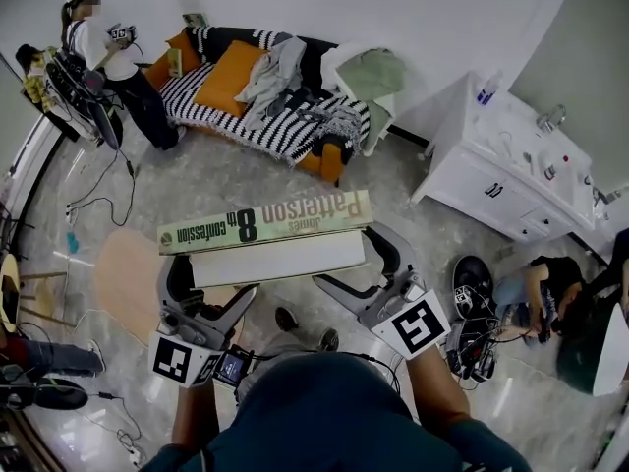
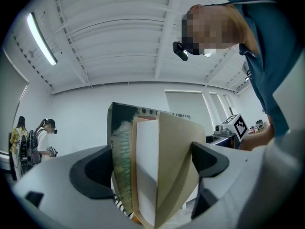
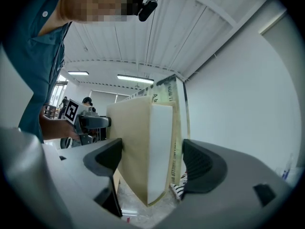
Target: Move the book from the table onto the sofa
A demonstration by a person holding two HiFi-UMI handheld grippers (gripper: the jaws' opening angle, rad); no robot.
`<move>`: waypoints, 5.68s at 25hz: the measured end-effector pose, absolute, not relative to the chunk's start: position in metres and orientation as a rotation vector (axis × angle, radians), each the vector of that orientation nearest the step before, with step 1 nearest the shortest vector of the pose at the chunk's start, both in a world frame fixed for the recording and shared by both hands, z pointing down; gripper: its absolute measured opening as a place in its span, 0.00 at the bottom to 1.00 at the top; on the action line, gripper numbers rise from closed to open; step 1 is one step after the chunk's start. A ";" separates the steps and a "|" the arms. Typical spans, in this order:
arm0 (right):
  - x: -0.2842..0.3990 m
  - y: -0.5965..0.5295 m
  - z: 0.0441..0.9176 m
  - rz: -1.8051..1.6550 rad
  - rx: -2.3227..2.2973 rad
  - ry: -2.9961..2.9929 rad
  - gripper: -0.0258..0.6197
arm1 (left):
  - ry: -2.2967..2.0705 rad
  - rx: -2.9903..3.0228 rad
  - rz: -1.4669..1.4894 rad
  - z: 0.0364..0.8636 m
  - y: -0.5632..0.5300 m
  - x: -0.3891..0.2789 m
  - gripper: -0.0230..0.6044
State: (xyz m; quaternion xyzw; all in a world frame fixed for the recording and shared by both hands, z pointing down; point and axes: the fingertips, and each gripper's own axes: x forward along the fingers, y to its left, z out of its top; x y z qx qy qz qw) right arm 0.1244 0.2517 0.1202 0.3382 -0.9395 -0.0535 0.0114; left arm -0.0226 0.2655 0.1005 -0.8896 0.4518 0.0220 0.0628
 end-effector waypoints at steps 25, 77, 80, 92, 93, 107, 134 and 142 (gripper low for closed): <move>0.105 0.117 0.130 -0.307 1.233 -2.783 0.69 | 1.146 -2.706 0.211 0.109 0.112 -0.044 0.82; 0.092 -0.355 0.190 -0.085 1.059 -2.780 0.69 | 1.341 -2.781 0.133 0.166 -0.350 -0.059 0.82; 0.094 -0.385 0.203 -0.054 1.033 -2.795 0.69 | 1.372 -2.780 0.107 0.177 -0.378 -0.056 0.82; 0.115 -0.532 0.262 0.058 0.846 -2.861 0.69 | 1.582 -2.747 -0.027 0.229 -0.509 -0.033 0.82; 0.116 -0.542 0.267 0.062 0.828 -2.858 0.69 | 1.602 -2.745 -0.030 0.234 -0.517 -0.031 0.82; 0.117 -0.646 0.372 0.274 0.850 -2.726 0.69 | 1.623 -2.964 -0.156 0.345 -0.632 -0.034 0.82; 0.124 -0.734 0.724 1.035 1.103 -2.208 0.69 | 1.147 -3.592 -0.863 0.710 -0.784 -0.020 0.82; 0.133 -0.740 0.804 1.213 1.067 -2.043 0.69 | 0.990 -3.630 -1.120 0.791 -0.801 -0.008 0.82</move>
